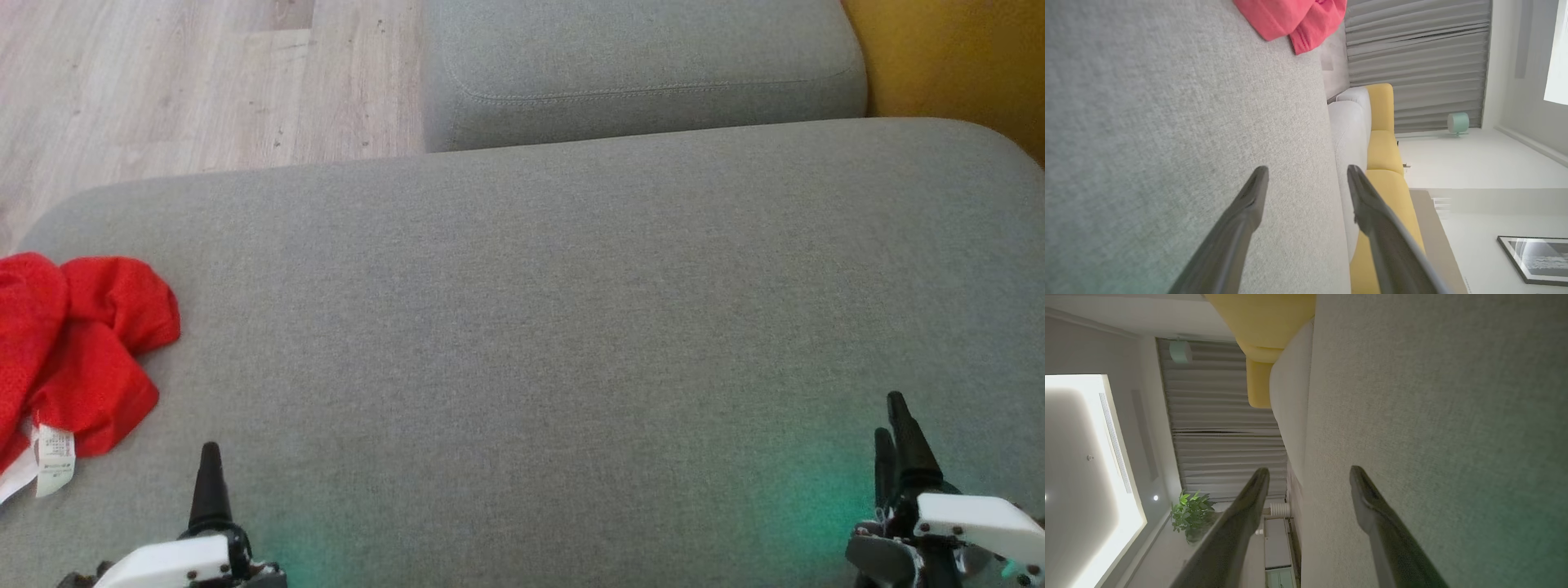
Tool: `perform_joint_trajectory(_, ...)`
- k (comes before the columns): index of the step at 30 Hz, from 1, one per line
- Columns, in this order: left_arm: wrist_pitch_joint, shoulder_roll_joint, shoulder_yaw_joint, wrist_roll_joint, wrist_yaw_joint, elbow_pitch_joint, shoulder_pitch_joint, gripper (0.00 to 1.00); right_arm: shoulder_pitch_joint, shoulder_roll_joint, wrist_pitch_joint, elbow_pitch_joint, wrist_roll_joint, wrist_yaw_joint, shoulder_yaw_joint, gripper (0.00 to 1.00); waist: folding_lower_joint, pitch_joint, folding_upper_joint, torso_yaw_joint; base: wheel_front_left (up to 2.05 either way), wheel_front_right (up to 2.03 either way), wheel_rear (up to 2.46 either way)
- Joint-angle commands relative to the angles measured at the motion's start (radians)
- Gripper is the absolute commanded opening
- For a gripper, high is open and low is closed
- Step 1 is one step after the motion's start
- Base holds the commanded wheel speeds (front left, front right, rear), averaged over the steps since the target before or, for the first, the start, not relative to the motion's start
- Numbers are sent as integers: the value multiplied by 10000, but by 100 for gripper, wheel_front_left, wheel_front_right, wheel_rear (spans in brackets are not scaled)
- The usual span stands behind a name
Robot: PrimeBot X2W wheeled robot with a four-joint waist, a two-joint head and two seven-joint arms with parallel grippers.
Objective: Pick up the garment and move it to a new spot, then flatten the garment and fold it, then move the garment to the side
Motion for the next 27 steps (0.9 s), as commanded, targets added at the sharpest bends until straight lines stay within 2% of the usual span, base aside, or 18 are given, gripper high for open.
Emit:
perform_joint_trajectory(1, -151, 74, -41, 510, 123, -478, -285, 100, -388, -51, -145, -422, -383, -1, 114, 100, 0, -12, 0, 4, 0, 0, 0)
perform_joint_trajectory(17, -650, 90, -545, 2899, 742, -1167, -93, 100, -318, -62, -647, -868, -3371, -2, 620, 100, 0, -122, 0, 42, 0, 0, 0)
perform_joint_trajectory(27, -943, 100, -825, 4389, 1009, -1341, -11, 100, -254, -69, -941, -979, -4725, -3, 761, 100, 0, -192, 0, 53, 0, 0, 0)
